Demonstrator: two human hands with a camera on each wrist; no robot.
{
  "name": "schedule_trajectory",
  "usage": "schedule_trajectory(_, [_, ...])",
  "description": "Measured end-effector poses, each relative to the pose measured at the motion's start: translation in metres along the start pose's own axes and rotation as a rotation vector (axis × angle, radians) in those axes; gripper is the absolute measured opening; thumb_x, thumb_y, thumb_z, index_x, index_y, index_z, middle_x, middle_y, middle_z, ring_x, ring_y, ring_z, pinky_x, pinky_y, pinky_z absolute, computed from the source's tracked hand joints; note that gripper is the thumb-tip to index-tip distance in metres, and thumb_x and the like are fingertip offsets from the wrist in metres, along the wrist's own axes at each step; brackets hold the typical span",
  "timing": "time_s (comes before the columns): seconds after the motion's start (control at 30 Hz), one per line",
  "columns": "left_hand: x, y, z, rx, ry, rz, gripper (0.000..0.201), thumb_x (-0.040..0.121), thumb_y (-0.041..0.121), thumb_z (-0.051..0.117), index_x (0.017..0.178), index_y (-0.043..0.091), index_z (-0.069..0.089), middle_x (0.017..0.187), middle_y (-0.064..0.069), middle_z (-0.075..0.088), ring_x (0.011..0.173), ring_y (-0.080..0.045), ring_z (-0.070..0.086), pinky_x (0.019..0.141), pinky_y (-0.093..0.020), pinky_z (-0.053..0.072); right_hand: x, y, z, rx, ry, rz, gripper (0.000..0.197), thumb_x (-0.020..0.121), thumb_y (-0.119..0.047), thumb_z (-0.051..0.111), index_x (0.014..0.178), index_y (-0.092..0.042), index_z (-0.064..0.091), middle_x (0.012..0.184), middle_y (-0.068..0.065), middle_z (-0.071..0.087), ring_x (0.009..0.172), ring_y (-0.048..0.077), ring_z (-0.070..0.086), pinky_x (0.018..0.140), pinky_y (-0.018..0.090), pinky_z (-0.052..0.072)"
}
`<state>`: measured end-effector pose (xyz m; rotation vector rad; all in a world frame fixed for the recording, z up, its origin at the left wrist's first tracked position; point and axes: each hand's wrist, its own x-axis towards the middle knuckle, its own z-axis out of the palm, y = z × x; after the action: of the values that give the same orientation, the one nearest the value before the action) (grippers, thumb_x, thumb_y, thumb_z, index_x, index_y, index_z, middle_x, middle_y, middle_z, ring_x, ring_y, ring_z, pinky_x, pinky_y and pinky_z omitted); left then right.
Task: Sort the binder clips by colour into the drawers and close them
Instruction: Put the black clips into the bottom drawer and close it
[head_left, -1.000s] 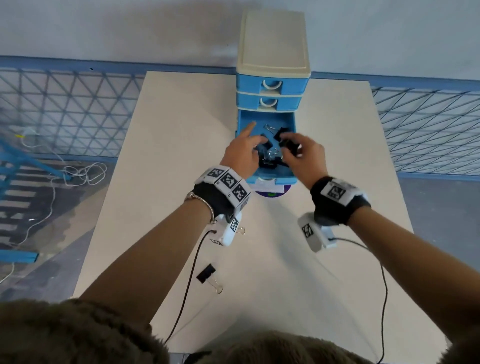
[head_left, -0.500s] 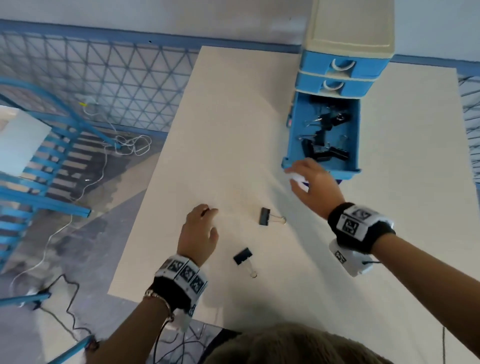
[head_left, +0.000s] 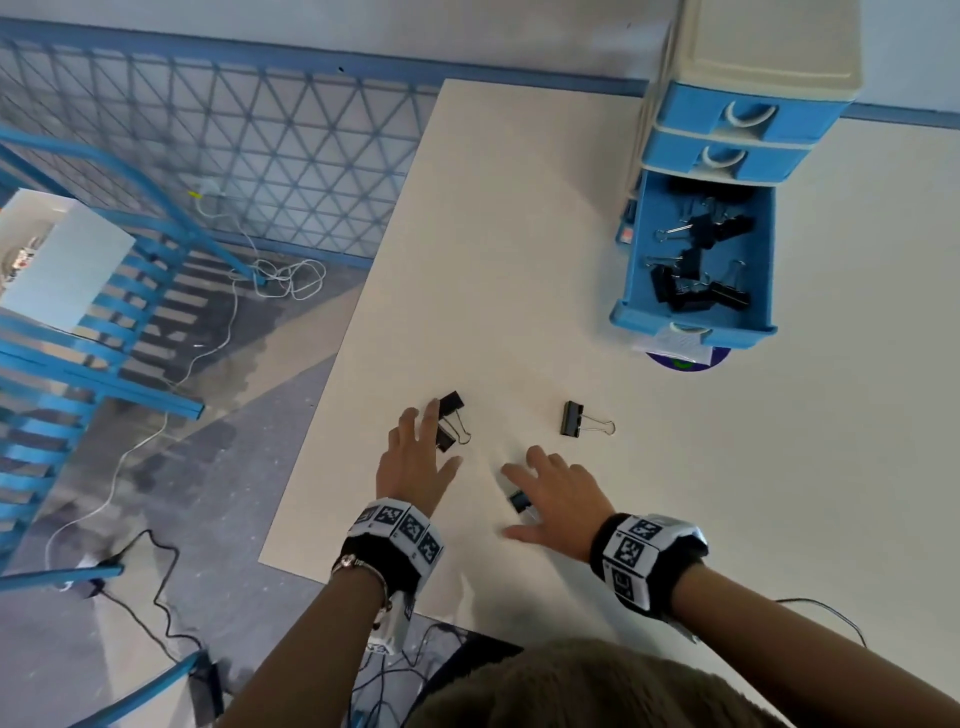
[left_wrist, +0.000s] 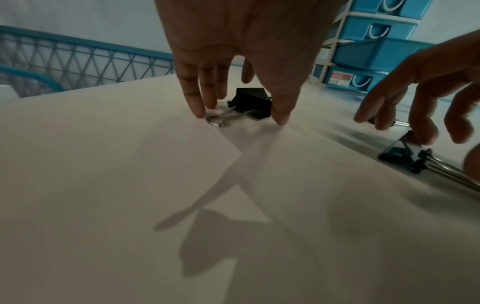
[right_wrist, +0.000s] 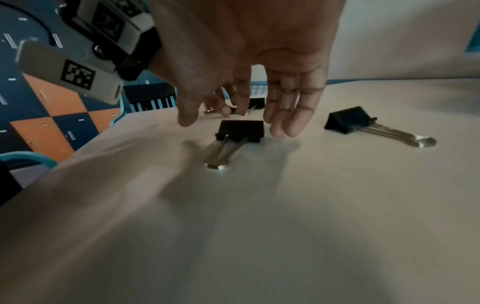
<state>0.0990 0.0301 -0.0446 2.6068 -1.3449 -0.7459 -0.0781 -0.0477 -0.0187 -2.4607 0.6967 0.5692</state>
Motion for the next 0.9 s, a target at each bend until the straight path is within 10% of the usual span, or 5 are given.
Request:
schedule_trajectory(0.27, [0.002,0.001,0.004,-0.011,0.05,0.038,0.052,0.088,0.022,0.055,0.135,0.01,0.035,0.125,-0.013,0.05,0.107,-0.032,0.047,0.076,-0.043,0.047,-0.003,0.0,0.003,0.08,0.026,0.096,0.028,0.089,-0.018,0.048,0.113,-0.006,0.047,0.12,0.017,0.042,0.102,0.032,0.049,0.073,0.037,0.042])
schedule_trajectory(0.5, [-0.006,-0.005,-0.003,-0.161,0.085,0.075,0.056,0.079,0.012,0.059,0.131,0.013,0.039,0.119,-0.01,0.05,0.098,-0.028,0.051,0.069,-0.038,0.049,-0.002,0.037,-0.023,0.22,0.408,0.258,0.031,0.068,-0.009,0.068,0.098,-0.007,0.062,0.103,0.021,0.056,0.086,0.04,0.057,0.062,0.039,0.049])
schedule_trajectory(0.73, [0.012,0.015,-0.013,-0.065,0.081,0.198,0.059,0.077,0.004,0.06,0.13,0.019,0.041,0.117,-0.018,0.047,0.088,-0.035,0.054,0.06,-0.04,0.051,0.022,0.049,-0.035,0.136,0.283,0.281,0.045,0.087,-0.008,0.046,0.13,-0.018,0.044,0.135,0.014,0.041,0.12,0.033,0.04,0.087,0.044,0.048])
schedule_trajectory(0.9, [0.019,0.019,-0.006,0.22,0.031,0.325,0.065,0.046,0.002,0.083,0.107,0.015,0.064,0.093,-0.016,0.062,0.061,-0.028,0.058,0.034,-0.027,0.045,0.021,0.048,-0.026,0.102,0.165,0.216,0.043,0.086,-0.021,0.053,0.128,-0.018,0.045,0.141,0.015,0.033,0.126,0.034,0.035,0.096,0.042,0.042])
